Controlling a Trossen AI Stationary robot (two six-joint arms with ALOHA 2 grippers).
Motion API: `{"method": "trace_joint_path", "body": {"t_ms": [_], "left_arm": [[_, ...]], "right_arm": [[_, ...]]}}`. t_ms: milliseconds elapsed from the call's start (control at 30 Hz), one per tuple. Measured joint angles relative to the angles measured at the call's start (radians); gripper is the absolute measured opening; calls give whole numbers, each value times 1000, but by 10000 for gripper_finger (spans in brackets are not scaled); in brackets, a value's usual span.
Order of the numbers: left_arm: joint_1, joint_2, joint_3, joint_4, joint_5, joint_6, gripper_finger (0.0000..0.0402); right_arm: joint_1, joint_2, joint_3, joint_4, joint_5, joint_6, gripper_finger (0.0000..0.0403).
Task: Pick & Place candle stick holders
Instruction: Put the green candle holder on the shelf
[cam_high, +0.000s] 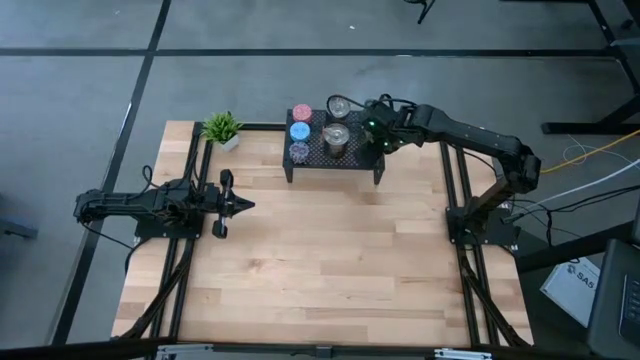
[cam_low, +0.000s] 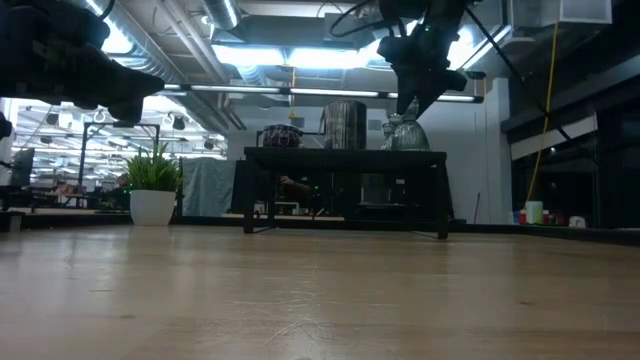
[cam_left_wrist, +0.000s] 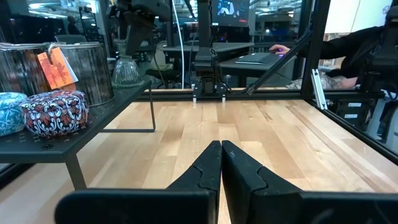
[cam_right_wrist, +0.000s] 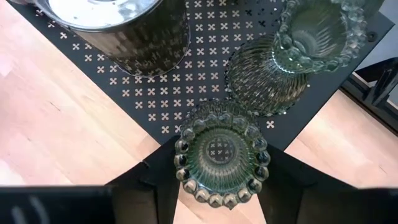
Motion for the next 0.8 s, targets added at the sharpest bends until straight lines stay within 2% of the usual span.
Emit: {"method": "trace_joint_path", "body": {"t_ms": [500, 800], "left_arm": [[0, 0, 0, 0, 0, 0, 6], [0, 0, 0, 0, 0, 0, 6]], "right_arm": [[0, 0, -2, 1, 0, -1, 196], [0, 0, -2, 4, 14, 7, 239]]}}
